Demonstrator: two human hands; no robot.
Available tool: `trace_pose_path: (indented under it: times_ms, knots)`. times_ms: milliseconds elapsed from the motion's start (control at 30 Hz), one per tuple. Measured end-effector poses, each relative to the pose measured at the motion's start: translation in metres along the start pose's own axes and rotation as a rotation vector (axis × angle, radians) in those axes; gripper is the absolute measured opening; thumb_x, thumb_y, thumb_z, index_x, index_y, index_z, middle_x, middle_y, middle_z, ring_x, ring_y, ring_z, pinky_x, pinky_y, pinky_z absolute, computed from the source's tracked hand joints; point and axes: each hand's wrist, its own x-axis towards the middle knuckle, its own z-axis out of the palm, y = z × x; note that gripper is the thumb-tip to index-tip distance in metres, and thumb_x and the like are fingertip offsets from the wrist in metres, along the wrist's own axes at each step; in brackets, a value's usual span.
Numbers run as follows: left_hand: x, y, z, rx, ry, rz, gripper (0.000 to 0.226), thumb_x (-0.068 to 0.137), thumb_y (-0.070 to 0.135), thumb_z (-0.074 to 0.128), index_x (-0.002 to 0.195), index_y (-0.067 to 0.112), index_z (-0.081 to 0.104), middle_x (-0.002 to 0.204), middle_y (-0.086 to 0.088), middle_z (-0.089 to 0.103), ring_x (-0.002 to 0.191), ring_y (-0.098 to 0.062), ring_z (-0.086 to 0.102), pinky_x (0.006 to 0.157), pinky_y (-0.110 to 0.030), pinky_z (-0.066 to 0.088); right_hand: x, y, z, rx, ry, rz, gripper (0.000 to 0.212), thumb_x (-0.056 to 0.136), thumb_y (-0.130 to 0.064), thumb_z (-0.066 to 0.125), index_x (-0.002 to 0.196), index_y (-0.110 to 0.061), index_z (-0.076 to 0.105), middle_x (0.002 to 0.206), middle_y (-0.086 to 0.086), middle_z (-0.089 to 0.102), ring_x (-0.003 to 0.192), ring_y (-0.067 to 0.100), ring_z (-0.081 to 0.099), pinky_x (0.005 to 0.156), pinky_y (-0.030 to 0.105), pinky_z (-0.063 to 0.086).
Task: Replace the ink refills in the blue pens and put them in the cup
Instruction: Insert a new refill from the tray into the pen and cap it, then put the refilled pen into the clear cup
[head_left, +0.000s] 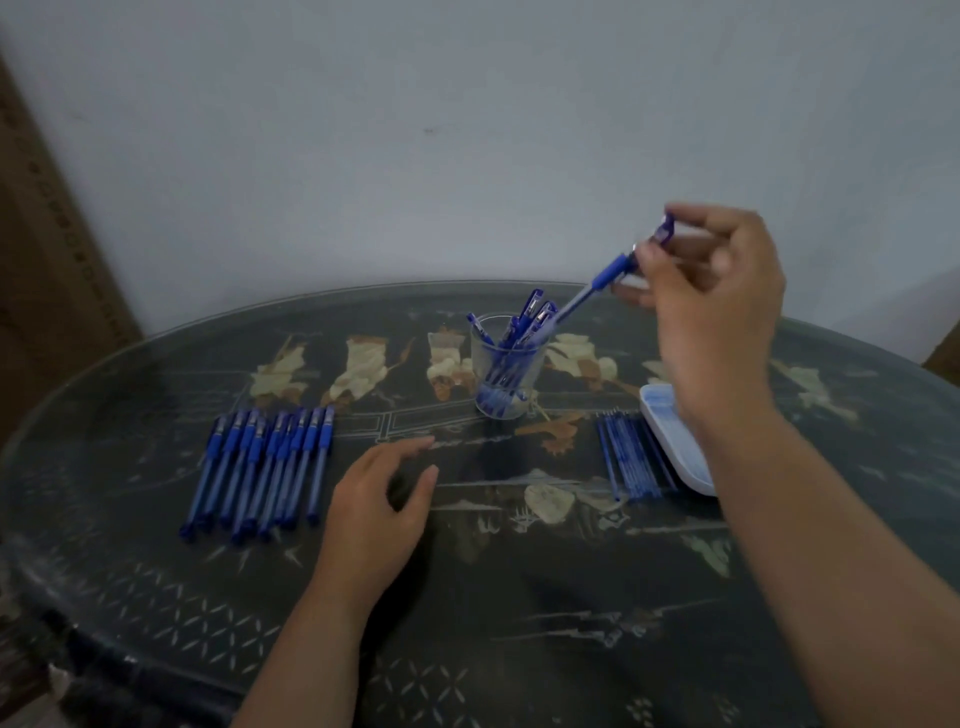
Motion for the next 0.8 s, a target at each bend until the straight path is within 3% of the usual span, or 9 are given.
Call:
trace_pose_path:
  times_ms: [133, 233, 400, 533, 800]
  knots:
    - [0.000, -0.003, 0.006, 0.131, -0.093, -0.046, 0.036, 0.088, 0.033, 0.067, 0.122, 0.042, 0.059, 0.119, 0.015, 0.056, 0.117, -0.008, 0.050, 0.105, -0.041, 0.042, 0.033, 0.003, 0.022, -0.131, -0.013, -0.160, 0.025, 0.092, -0.005, 0.062, 0.099, -0.027, 0.053, 0.090, -0.005, 0.063, 0.083, 0.014, 0.070, 0.071, 0.034, 0.061]
    - [0.000, -0.002, 0.005, 0.130, -0.097, -0.067, 0.035, 0.089, 0.035, 0.065, 0.123, 0.042, 0.059, 0.121, 0.014, 0.056, 0.120, -0.009, 0.047, 0.106, -0.044, 0.039, 0.044, 0.021, 0.039, -0.204, -0.069, -0.176, 0.022, 0.091, -0.005, 0.063, 0.103, -0.022, 0.055, 0.086, -0.006, 0.063, 0.082, 0.016, 0.069, 0.074, 0.037, 0.060]
    - [0.000, -0.003, 0.004, 0.125, -0.093, -0.048, 0.034, 0.089, 0.036, 0.065, 0.121, 0.042, 0.060, 0.117, 0.018, 0.056, 0.117, -0.007, 0.047, 0.105, -0.044, 0.040, 0.046, 0.049, 0.058, -0.343, -0.209, -0.079, 0.021, 0.092, -0.006, 0.065, 0.107, -0.018, 0.058, 0.079, -0.007, 0.061, 0.078, 0.014, 0.066, 0.066, 0.013, 0.052]
    - [0.000, -0.003, 0.005, 0.151, -0.088, -0.026, 0.033, 0.089, 0.037, 0.065, 0.120, 0.042, 0.060, 0.116, 0.022, 0.054, 0.118, -0.005, 0.046, 0.105, -0.041, 0.040, 0.044, 0.061, 0.063, -0.492, -0.289, -0.035, 0.019, 0.092, -0.010, 0.065, 0.108, -0.019, 0.061, 0.076, -0.009, 0.062, 0.080, 0.010, 0.064, 0.079, 0.027, 0.053]
    - [0.001, -0.004, 0.005, 0.175, -0.095, -0.006, 0.030, 0.089, 0.040, 0.063, 0.119, 0.042, 0.061, 0.114, 0.026, 0.052, 0.113, 0.006, 0.039, 0.105, -0.036, 0.039, 0.044, 0.077, 0.070, -0.642, -0.417, -0.004, 0.014, 0.091, -0.018, 0.069, 0.104, -0.021, 0.065, 0.073, -0.015, 0.064, 0.084, 0.010, 0.067, 0.088, 0.038, 0.055]
